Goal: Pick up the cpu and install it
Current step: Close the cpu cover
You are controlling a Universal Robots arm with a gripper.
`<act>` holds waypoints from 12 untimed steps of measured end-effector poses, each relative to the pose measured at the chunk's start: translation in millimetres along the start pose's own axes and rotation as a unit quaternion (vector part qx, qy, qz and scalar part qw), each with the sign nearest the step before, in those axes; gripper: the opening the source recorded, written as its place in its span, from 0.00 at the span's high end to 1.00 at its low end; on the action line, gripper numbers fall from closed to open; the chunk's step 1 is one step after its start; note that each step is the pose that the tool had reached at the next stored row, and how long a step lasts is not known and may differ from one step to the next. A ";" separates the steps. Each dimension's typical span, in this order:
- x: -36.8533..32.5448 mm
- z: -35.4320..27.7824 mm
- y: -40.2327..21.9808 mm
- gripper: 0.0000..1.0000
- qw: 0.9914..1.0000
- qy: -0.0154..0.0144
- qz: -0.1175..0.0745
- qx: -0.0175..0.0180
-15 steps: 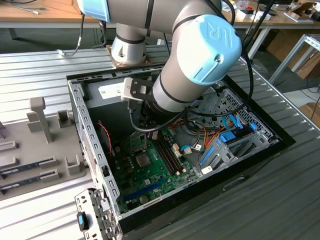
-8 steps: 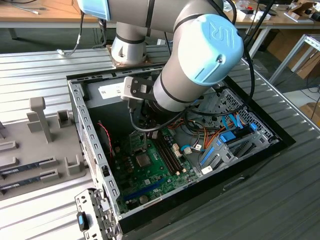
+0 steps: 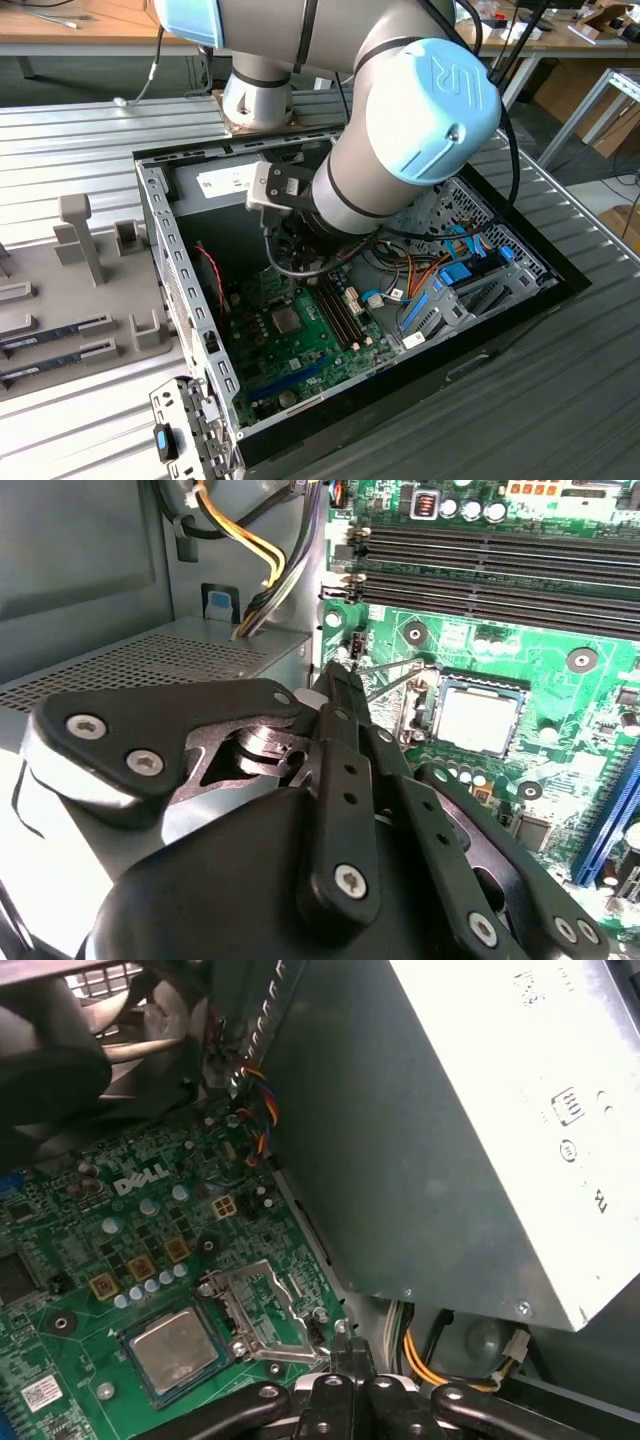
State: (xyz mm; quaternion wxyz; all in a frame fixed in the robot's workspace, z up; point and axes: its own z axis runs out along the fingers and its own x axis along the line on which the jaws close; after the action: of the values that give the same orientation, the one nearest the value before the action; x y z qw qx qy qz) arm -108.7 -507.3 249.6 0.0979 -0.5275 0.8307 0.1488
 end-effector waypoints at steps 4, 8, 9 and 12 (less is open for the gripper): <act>8.5 -3.5 -4.0 0.89 1.000 -0.001 0.000 0.000; 12.7 -5.3 -5.9 0.89 1.000 -0.001 0.000 -0.001; 12.7 -5.3 -5.9 0.89 1.000 -0.002 0.000 -0.001; 12.8 -5.4 -6.0 0.89 1.000 -0.002 0.000 -0.001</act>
State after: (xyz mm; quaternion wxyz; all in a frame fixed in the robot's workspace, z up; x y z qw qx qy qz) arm -108.7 -522.4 249.6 0.0988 -0.5273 0.8305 0.1502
